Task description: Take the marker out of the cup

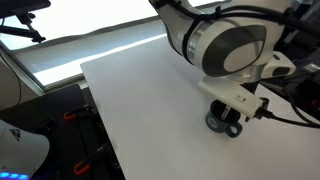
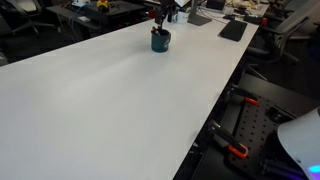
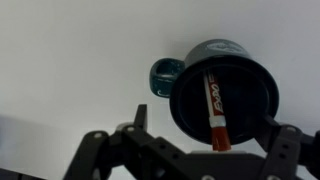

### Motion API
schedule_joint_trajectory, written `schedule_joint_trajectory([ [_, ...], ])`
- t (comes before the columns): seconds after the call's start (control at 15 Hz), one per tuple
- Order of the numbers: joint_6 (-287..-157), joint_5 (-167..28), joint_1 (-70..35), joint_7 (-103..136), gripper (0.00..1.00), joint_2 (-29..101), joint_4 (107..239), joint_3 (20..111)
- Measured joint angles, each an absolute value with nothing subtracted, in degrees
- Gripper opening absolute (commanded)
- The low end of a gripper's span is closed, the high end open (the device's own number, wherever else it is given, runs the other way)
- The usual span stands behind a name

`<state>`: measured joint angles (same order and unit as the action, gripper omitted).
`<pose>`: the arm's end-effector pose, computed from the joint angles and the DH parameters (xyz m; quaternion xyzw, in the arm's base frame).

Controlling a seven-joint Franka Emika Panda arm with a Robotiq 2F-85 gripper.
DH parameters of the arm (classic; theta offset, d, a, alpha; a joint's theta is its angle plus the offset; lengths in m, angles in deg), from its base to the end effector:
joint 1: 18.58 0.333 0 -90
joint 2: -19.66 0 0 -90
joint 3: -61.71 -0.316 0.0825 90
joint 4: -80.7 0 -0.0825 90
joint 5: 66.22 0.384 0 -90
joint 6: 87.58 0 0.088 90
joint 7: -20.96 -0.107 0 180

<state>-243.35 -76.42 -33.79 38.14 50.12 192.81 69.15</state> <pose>0.5950 -0.2365 0.2265 0.9896 0.0416 0.0813 0.1115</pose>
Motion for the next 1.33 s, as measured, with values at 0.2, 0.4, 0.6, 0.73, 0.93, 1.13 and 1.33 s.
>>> schedule_joint_trajectory([
  [0.2, -243.34, -75.32, -35.32, 40.7, 0.88, 53.82, 188.52, 66.9],
  [0.4, -242.57, -73.84, -37.03, 43.4, 0.74, 56.74, 184.48, 64.69],
  [0.6, -240.8, -73.29, -38.14, 44.61, 0.73, 58.13, 181.57, 63.43],
  [0.73, -239.49, -73.24, -38.37, 44.62, 0.71, 58.62, 180.32, 63.21],
  [0.93, -237.75, -73.01, -38.45, 44.62, 0.6, 58.88, 179.2, 63.08],
  [1.13, -236.63, -72.3, -38.48, 44.62, 0.32, 58.99, 178.52, 62.95],
  [1.33, -236.3, -71.17, -38.6, 44.79, 0.07, 58.97, 178.32, 62.3],
])
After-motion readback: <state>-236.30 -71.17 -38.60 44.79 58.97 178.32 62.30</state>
